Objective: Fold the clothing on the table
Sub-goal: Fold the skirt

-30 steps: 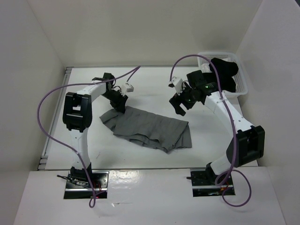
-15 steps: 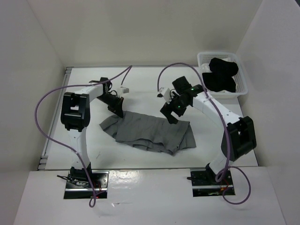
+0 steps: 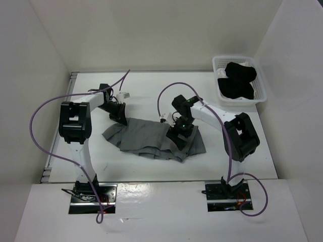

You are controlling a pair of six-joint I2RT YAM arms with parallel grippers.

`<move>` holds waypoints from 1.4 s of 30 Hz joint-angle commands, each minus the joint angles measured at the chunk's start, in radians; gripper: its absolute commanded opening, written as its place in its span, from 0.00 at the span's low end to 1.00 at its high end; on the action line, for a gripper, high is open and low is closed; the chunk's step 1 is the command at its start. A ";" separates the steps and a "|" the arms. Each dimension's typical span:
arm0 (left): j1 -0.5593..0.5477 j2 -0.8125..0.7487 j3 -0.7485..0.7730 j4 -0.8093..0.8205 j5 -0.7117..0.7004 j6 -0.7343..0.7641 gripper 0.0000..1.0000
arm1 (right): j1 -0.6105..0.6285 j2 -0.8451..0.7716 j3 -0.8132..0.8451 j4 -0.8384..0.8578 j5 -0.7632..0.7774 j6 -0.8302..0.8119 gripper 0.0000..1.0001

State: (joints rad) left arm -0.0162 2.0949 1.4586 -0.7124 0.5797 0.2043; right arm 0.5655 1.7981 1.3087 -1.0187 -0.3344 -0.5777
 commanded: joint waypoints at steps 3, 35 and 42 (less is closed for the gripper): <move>0.028 -0.013 -0.029 0.079 -0.176 -0.034 0.00 | 0.008 0.046 0.026 -0.095 -0.086 -0.050 0.97; 0.047 -0.119 -0.132 0.059 -0.255 -0.071 0.00 | -0.153 0.225 0.126 0.319 0.374 0.104 0.97; 0.047 -0.098 -0.122 0.037 -0.182 -0.097 0.00 | -0.173 0.279 0.199 0.394 0.445 0.122 0.97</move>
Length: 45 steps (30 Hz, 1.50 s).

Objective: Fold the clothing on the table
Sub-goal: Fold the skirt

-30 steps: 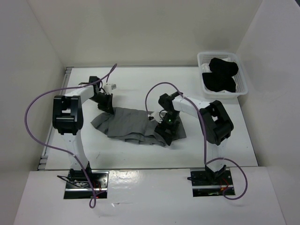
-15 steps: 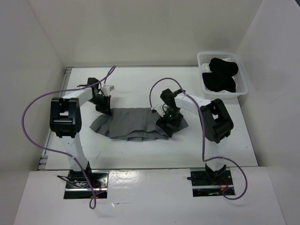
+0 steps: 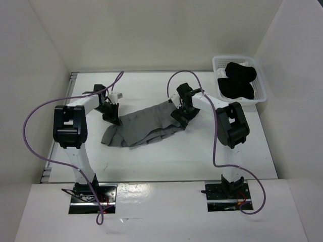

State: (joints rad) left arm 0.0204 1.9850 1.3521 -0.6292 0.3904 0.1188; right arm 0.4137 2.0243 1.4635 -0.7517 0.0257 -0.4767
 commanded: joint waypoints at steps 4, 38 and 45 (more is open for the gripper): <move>0.010 0.023 0.016 -0.056 0.040 -0.021 0.00 | -0.045 0.065 0.135 0.109 0.010 0.042 0.97; -0.030 -0.026 -0.050 -0.056 0.050 0.021 0.00 | -0.401 0.218 0.268 -0.078 -0.785 0.030 0.99; -0.030 -0.035 -0.059 -0.056 0.030 0.021 0.00 | -0.351 0.290 0.319 -0.048 -0.794 0.073 0.99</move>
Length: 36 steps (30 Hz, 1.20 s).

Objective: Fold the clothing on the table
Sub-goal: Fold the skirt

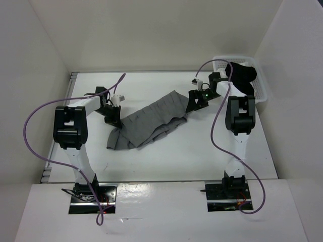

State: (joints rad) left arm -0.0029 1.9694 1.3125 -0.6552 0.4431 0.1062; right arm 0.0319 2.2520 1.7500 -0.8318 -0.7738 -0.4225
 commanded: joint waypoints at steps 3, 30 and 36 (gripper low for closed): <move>-0.006 -0.020 -0.019 -0.031 -0.023 0.033 0.00 | 0.054 0.077 0.061 0.033 0.005 0.028 0.99; -0.006 -0.020 -0.029 -0.021 -0.032 0.043 0.00 | 0.141 0.090 0.034 0.033 0.005 0.019 0.54; -0.006 -0.020 -0.029 -0.021 -0.032 0.043 0.00 | 0.151 0.090 0.025 0.033 0.015 0.019 0.38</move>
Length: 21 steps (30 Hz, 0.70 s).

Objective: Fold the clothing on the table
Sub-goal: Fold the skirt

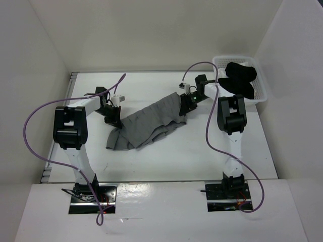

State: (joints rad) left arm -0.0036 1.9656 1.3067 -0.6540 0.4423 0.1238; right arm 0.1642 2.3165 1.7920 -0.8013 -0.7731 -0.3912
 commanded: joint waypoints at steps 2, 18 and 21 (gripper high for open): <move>-0.006 -0.016 -0.023 -0.022 -0.031 0.025 0.00 | 0.018 0.026 -0.017 0.002 0.023 -0.012 0.24; -0.006 0.035 0.034 -0.013 -0.022 0.007 0.00 | 0.202 -0.218 0.087 -0.016 0.647 0.006 0.00; -0.006 0.047 0.060 -0.013 -0.022 -0.003 0.00 | 0.290 -0.247 0.087 -0.016 0.715 -0.003 0.00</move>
State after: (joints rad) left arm -0.0051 1.9793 1.3285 -0.6682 0.4423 0.1238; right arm 0.3836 2.1498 1.8317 -0.8131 -0.1993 -0.3717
